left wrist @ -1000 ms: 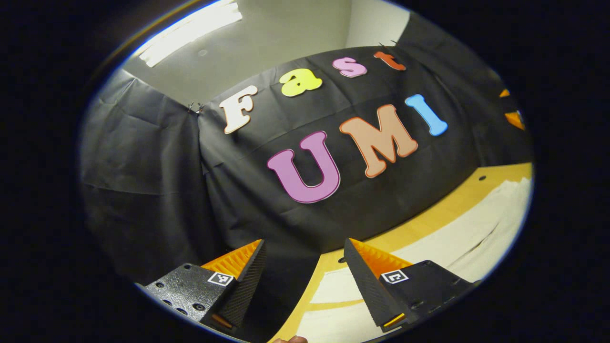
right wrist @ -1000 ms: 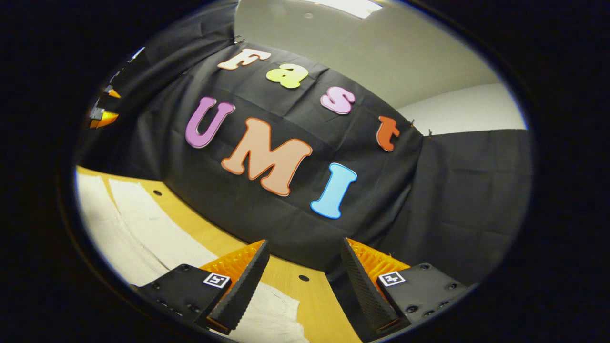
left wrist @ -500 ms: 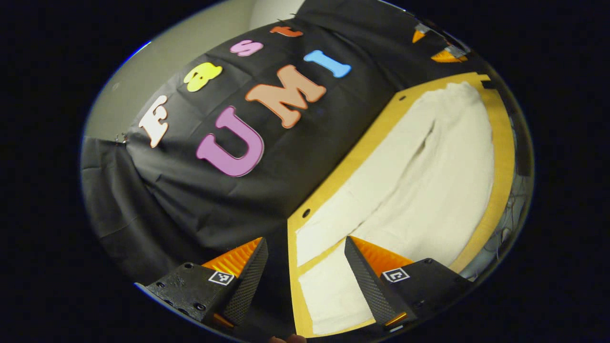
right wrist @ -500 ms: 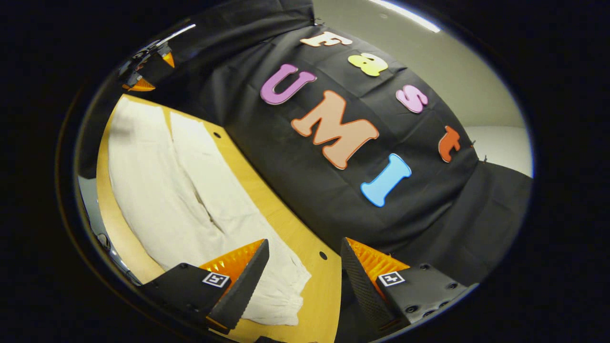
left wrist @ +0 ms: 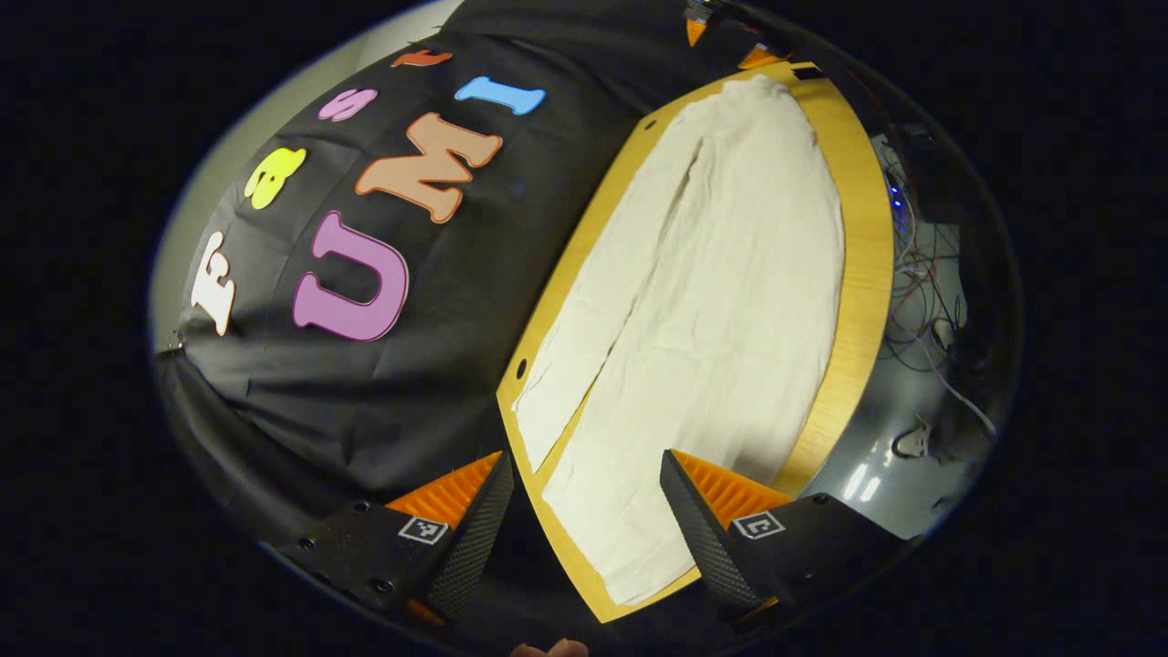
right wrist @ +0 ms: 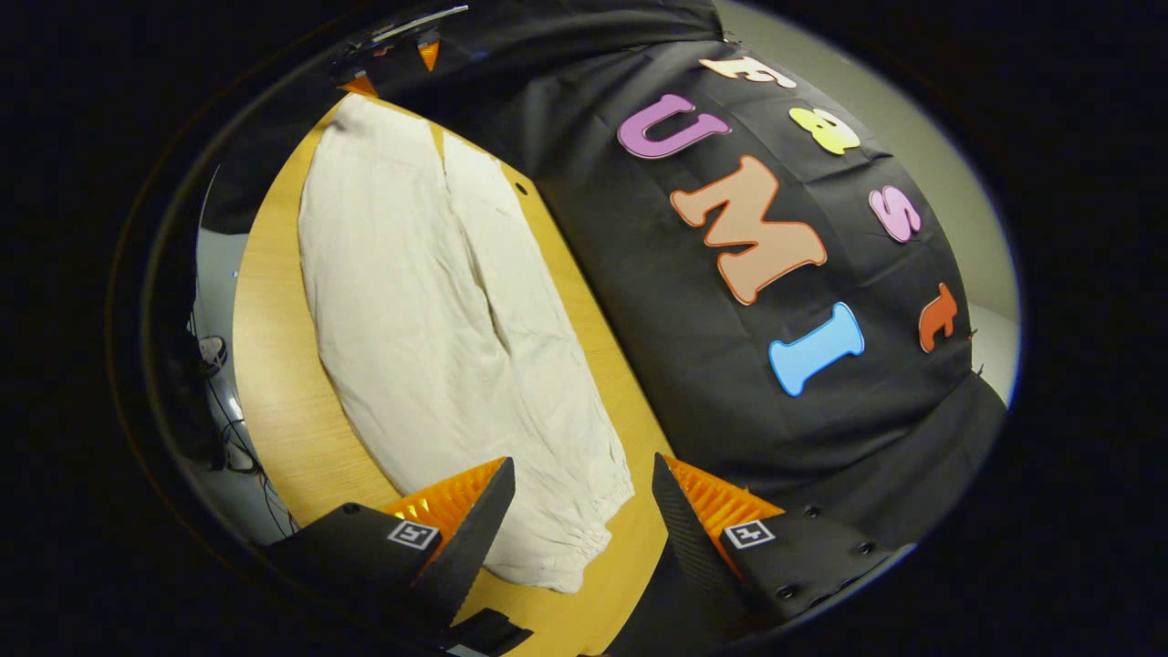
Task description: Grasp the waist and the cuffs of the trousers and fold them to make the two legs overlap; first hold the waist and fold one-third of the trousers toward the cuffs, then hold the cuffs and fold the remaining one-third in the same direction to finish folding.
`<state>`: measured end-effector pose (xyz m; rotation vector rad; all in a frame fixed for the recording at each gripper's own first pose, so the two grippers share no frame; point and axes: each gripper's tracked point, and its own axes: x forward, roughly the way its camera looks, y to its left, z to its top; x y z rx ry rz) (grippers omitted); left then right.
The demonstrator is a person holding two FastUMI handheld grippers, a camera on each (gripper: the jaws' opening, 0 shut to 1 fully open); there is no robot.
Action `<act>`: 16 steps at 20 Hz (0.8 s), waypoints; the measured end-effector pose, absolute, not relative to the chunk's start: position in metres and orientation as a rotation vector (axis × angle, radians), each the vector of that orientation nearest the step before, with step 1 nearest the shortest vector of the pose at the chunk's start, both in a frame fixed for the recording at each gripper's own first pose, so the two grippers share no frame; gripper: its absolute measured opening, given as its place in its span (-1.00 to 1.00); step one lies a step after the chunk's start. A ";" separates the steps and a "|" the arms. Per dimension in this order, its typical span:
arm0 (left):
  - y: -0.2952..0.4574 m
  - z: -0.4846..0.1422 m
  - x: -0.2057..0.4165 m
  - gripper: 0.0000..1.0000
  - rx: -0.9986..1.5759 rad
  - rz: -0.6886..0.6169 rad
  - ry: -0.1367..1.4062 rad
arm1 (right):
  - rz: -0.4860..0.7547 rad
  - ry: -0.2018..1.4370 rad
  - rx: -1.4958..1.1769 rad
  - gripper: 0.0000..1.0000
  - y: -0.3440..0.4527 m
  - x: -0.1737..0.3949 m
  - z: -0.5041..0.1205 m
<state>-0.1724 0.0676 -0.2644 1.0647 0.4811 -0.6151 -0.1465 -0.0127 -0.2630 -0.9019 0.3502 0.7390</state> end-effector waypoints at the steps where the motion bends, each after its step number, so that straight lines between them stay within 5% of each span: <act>1: 0.072 -0.270 -0.175 0.94 1.079 -0.637 0.504 | 0.760 0.358 -0.918 0.94 -0.011 -0.150 -0.268; 16: 0.083 -0.335 -0.215 0.94 1.178 -0.819 0.696 | 0.904 0.448 -1.052 0.94 -0.017 -0.174 -0.318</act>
